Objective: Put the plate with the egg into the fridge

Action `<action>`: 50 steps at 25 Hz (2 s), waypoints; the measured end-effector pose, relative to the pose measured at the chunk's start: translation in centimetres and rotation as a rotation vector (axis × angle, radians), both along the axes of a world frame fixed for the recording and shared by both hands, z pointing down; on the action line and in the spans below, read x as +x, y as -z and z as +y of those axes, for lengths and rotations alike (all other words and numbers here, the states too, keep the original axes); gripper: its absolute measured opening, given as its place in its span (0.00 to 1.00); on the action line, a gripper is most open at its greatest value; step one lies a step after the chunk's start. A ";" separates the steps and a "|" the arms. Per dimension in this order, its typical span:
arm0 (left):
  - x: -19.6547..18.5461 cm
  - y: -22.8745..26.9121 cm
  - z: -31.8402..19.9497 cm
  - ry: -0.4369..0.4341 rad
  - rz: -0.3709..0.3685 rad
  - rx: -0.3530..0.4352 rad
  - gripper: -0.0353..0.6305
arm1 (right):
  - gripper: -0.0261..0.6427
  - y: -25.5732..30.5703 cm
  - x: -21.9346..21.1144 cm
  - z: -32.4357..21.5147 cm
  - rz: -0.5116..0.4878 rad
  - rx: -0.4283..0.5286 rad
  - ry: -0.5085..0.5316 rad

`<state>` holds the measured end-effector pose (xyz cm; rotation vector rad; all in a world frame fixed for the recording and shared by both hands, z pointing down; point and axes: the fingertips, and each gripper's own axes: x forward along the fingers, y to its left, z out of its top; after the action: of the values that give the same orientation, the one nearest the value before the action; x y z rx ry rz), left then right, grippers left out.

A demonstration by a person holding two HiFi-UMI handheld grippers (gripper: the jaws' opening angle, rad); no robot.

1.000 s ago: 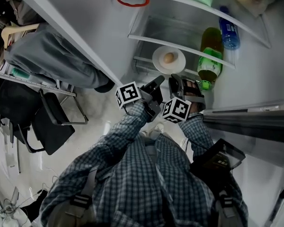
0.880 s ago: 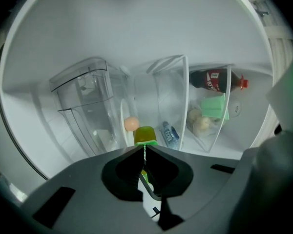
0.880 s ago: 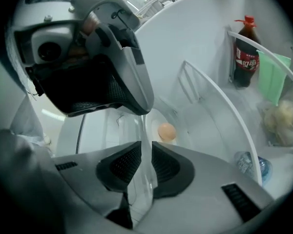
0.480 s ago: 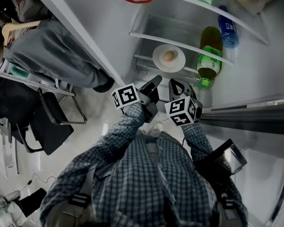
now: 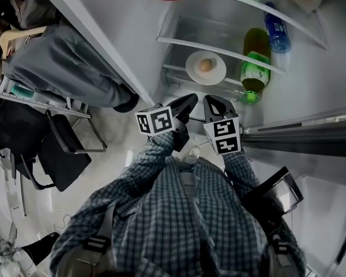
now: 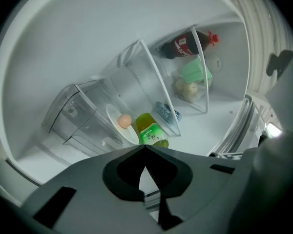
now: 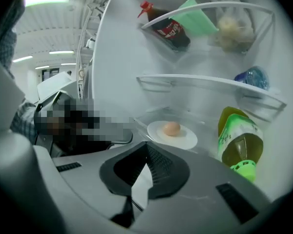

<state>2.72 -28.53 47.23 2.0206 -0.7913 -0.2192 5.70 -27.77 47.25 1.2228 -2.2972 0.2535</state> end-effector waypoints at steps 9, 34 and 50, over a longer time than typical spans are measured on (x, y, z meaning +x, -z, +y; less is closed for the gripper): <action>0.8 -0.9 0.8 -0.098 -0.218 0.095 0.06 | 0.05 -0.3 1.3 0.3 -0.133 -0.033 -0.076; 1.6 -0.5 1.3 -0.136 -0.241 0.113 0.06 | 0.05 1.3 3.4 0.0 -0.241 -0.009 -0.160; 1.7 -0.5 1.6 -0.138 -0.245 0.107 0.06 | 0.05 1.2 3.1 0.5 -0.243 -0.019 -0.155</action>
<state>4.38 -26.96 47.74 2.2216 -0.7999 0.0690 8.79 -27.27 46.09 1.4309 -2.3967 0.5044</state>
